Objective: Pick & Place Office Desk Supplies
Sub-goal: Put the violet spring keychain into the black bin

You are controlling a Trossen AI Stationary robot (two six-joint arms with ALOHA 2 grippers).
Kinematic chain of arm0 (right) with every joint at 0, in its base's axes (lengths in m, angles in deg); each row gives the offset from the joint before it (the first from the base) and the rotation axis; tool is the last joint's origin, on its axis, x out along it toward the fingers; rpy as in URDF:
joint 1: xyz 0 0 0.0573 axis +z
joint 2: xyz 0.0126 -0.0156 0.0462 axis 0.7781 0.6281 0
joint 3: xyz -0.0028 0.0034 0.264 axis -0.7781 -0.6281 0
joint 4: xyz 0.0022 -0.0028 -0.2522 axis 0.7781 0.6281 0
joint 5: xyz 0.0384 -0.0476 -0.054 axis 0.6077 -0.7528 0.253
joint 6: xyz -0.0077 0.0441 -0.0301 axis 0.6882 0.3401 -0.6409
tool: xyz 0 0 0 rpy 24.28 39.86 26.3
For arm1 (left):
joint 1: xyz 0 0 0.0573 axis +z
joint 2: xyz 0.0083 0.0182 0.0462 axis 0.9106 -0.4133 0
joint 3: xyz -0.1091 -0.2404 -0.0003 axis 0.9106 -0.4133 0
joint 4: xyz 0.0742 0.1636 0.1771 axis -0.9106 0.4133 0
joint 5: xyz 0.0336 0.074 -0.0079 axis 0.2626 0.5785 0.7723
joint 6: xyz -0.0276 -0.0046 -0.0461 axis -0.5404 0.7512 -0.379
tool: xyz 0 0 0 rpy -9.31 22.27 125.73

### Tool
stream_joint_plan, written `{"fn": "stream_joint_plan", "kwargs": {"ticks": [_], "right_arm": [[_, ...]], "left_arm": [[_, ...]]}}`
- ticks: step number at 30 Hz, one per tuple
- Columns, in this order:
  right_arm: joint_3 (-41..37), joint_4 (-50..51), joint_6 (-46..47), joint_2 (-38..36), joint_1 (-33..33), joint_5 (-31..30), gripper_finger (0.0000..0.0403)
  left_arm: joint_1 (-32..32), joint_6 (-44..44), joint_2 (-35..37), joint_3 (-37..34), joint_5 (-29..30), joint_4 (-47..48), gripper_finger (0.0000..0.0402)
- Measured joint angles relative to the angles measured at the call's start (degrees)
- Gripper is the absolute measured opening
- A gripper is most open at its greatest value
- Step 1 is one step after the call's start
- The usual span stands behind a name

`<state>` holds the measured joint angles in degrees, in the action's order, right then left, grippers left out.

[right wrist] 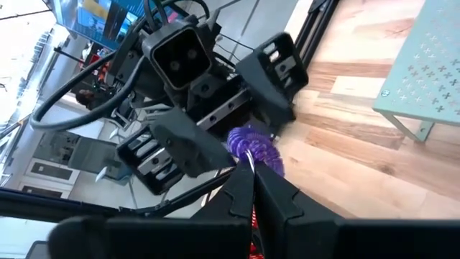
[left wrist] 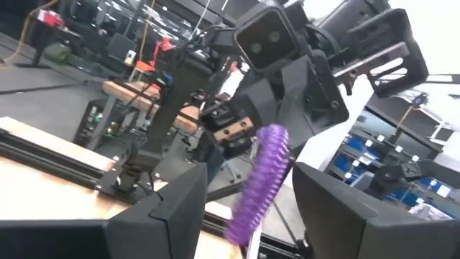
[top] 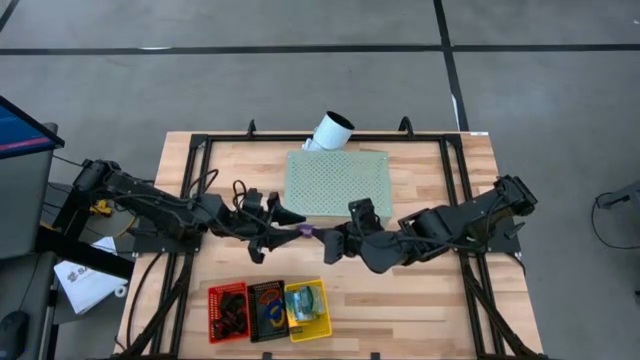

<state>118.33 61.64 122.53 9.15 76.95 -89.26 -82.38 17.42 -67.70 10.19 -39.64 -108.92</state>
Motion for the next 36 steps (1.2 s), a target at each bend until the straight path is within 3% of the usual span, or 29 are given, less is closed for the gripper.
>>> {"fn": "stream_joint_plan", "kwargs": {"ticks": [7,14,21,29,36], "right_arm": [[0.00,-0.23,-0.07,0.00,-0.62,0.00,0.0000],[0.00,-0.23,-0.19,0.01,-0.62,0.00,0.0000],[-0.01,-0.33,-1.09,0.02,-0.61,-0.51,0.0010],[-0.02,-0.43,-3.78,0.00,-0.82,-2.86,0.0107],[-0.02,0.02,-4.74,0.00,-1.64,-2.85,0.0210]], "left_arm": [[0.01,-0.48,0.02,0.00,-0.16,-0.41,0.0155],[-0.22,-0.55,0.52,-0.02,-0.62,-0.85,0.0027],[-0.59,-0.63,1.59,-0.04,-0.93,-0.80,0.0022],[-1.68,-1.85,2.94,-0.04,-1.42,0.05,0.0016],[-5.11,-8.33,3.31,-0.02,-11.26,10.45,0.0014]]}}
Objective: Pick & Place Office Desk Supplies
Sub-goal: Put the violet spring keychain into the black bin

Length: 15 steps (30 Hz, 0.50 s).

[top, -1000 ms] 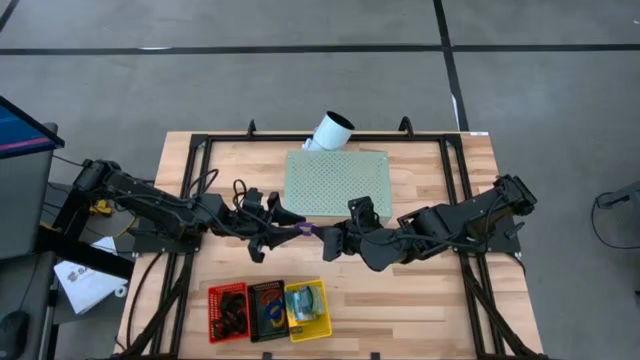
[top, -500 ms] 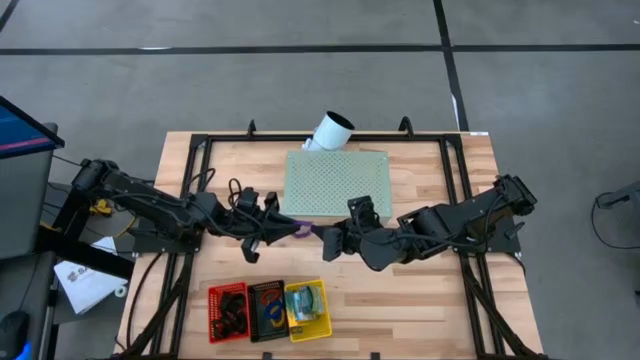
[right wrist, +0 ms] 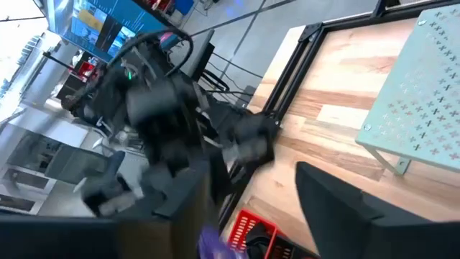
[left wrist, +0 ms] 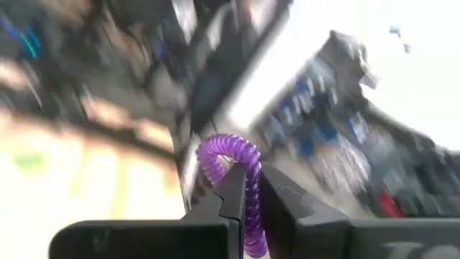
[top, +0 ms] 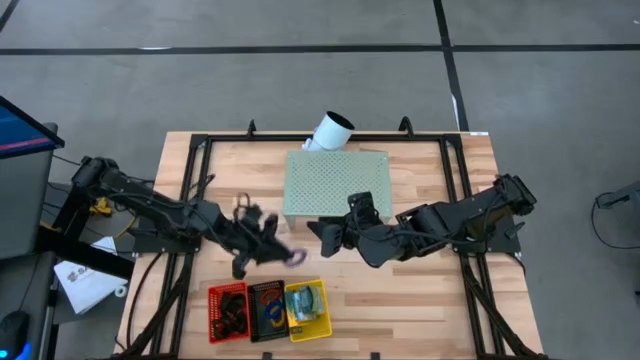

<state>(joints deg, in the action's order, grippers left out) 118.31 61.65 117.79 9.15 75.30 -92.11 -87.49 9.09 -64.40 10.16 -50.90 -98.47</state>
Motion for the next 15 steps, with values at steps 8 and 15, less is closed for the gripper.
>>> {"fn": "stream_joint_plan", "kwargs": {"ticks": [8,15], "right_arm": [[0.00,0.01,-0.84,0.00,-0.40,0.13,0.0248],[0.00,-0.26,-0.84,0.00,-0.38,0.18,0.0248]], "left_arm": [[-8.24,-6.98,0.21,-0.04,-11.69,24.36,0.0014],[-10.97,-9.43,-1.05,-4.19,-9.29,30.30,0.0017]]}}
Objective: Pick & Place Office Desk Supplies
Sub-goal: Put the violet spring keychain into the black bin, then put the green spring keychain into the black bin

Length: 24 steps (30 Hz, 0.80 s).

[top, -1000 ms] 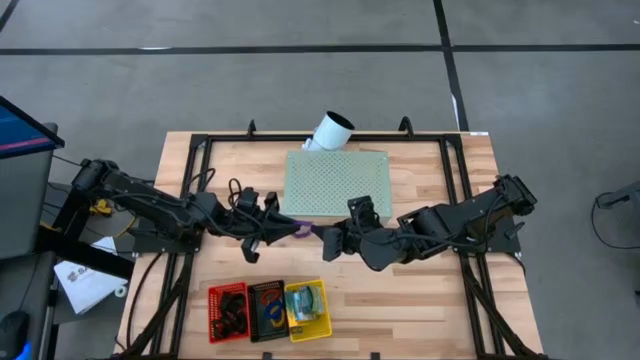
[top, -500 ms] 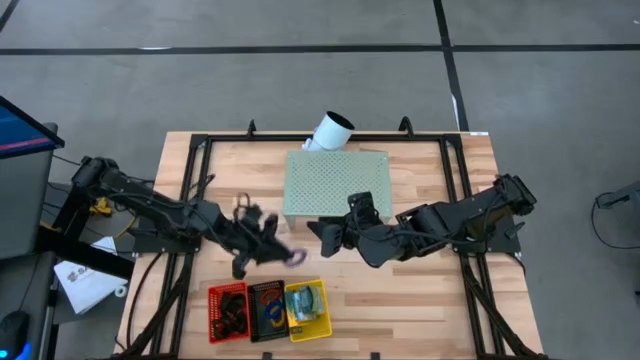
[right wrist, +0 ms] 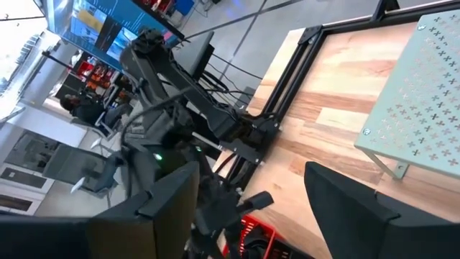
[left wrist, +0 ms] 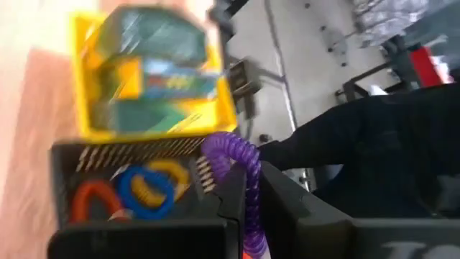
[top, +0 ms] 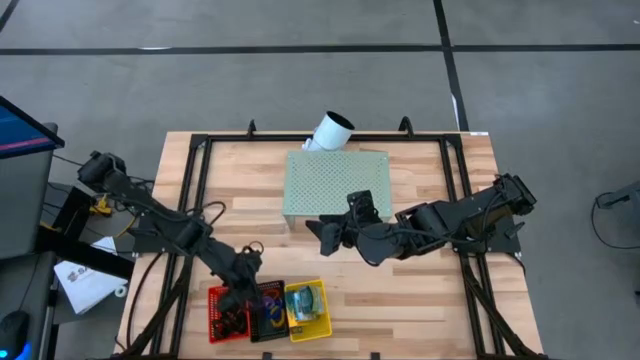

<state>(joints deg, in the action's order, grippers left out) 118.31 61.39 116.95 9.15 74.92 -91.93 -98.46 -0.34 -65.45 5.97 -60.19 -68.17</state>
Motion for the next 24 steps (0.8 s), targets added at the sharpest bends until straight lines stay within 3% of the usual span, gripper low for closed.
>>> {"fn": "stream_joint_plan", "kwargs": {"ticks": [12,24], "right_arm": [[0.00,-0.44,0.00,0.00,0.91,-0.21,0.0249],[-0.02,9.33,6.31,-0.02,4.29,-4.99,0.0249]], "left_arm": [[-1.30,-3.51,-5.13,-6.02,-2.49,-6.25,0.0041],[-0.84,-2.20,-6.95,-6.10,2.45,-10.06,0.0216]]}}
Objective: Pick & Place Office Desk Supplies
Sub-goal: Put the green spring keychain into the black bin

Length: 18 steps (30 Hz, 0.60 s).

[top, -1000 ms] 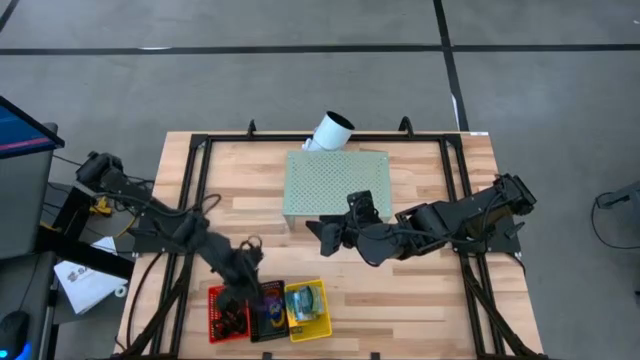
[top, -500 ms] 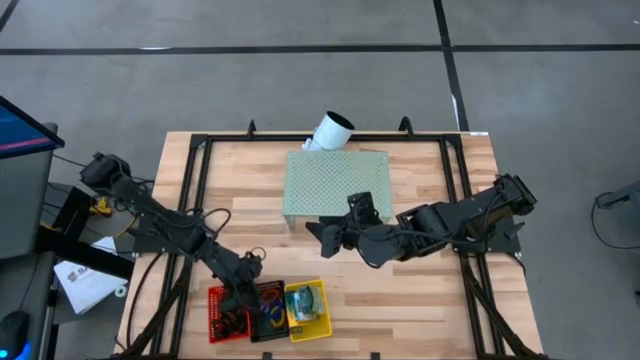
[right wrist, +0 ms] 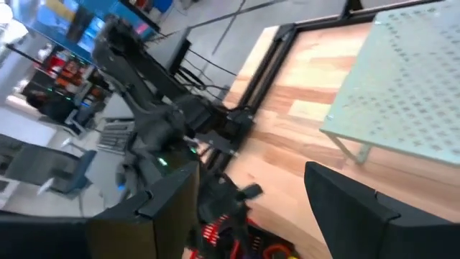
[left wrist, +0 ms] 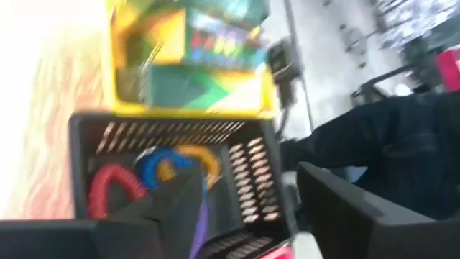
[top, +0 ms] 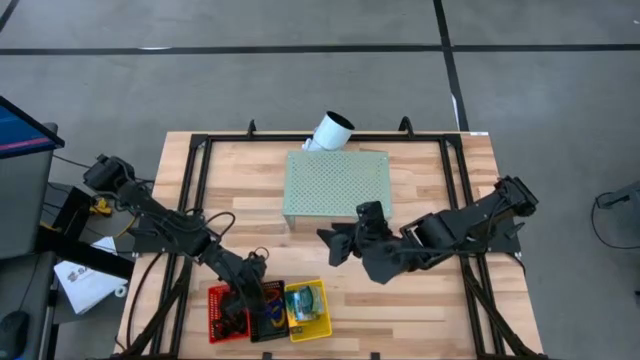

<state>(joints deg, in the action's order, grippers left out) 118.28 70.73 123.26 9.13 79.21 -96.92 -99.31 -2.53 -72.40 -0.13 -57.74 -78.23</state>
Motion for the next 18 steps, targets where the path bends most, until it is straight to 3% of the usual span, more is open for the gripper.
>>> {"fn": "stream_joint_plan", "kwargs": {"ticks": [3,7,14,18], "right_arm": [[0.00,5.38,3.32,-0.02,1.29,-0.27,0.0249],[0.00,20.00,13.40,-0.01,3.19,2.23,0.0249],[-2.33,45.34,23.95,0.48,6.25,21.35,0.0249],[-9.06,46.95,24.42,-1.22,5.76,31.10,0.0248]], "left_arm": [[0.48,1.07,2.45,0.00,0.83,-2.35,0.0240],[1.54,1.96,8.41,0.02,4.15,-6.53,0.0244],[4.14,5.97,20.11,0.11,11.00,-9.03,0.0224],[6.09,6.03,23.76,0.11,13.08,-10.10,0.0221]]}}
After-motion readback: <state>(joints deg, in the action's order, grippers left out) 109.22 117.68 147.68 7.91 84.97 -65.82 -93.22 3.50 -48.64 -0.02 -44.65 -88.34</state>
